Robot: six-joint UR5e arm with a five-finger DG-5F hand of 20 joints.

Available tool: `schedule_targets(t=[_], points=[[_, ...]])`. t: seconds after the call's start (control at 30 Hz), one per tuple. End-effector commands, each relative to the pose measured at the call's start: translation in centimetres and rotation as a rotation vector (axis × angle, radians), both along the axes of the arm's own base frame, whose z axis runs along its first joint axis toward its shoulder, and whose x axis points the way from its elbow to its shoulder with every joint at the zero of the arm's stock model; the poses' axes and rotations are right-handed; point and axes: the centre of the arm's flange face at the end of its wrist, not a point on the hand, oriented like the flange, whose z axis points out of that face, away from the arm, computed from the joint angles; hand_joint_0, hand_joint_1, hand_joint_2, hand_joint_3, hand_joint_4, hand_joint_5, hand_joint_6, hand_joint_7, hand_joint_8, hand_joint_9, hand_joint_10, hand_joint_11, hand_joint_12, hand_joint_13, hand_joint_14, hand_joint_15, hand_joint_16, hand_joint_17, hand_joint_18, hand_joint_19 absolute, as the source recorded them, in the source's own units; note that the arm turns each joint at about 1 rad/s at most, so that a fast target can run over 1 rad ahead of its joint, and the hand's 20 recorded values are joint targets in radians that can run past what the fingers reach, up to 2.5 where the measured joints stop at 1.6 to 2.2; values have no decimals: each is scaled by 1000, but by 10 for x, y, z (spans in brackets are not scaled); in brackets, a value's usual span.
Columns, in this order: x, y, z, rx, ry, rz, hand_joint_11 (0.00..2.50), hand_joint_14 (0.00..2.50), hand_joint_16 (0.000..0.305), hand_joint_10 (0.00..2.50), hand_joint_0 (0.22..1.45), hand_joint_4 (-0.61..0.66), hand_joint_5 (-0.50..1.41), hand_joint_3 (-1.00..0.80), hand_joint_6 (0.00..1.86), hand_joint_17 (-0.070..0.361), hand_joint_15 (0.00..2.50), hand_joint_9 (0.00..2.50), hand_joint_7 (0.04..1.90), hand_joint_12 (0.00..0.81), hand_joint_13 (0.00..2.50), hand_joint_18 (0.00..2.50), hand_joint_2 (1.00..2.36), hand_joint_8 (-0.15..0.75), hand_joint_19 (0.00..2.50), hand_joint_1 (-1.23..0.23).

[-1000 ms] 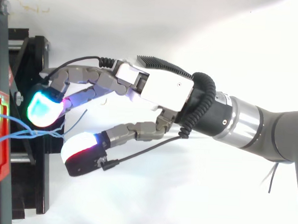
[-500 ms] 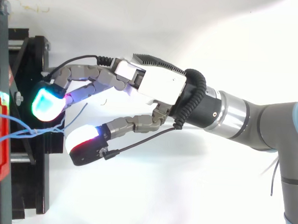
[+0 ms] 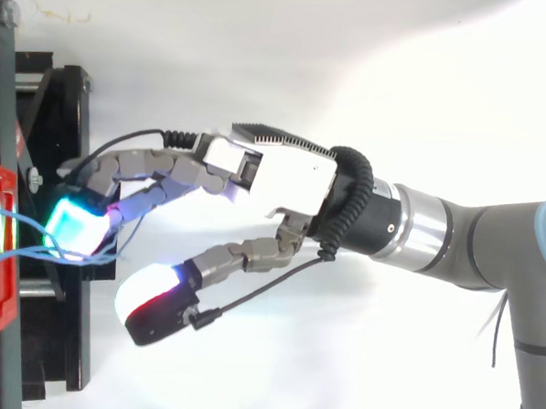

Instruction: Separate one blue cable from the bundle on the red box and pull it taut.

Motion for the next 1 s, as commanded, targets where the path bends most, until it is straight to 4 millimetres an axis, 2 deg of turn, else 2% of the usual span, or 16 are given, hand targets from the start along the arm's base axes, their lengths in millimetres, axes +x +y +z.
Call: schedule_targets(t=[0.0, 0.37, 0.53, 0.7, 0.97], points=[[0, 7, 0, 21, -6, 19, 247, 3, 51, 7, 551, 356, -92, -463, 503, 115, 86, 804, 1058, 377, 398, 345, 1003, 352, 188, -666], [1, 18, 0, 70, -18, 49, 260, 3, 51, 9, 551, 331, -81, -453, 503, 114, 94, 832, 1123, 381, 424, 404, 1003, 358, 198, -659], [1, 19, 0, 102, -26, 62, 307, 4, 50, 8, 566, 213, -77, -402, 523, 113, 103, 849, 1369, 380, 437, 420, 1008, 356, 204, -684], [1, 19, 0, 115, -29, 67, 327, 3, 50, 9, 569, 223, -103, -384, 636, 113, 112, 852, 1215, 381, 439, 431, 1009, 357, 218, -702], [1, 20, 2, 116, -30, 69, 341, 3, 50, 9, 550, 229, -107, -428, 675, 113, 121, 869, 1162, 389, 458, 456, 1005, 365, 225, -719]])
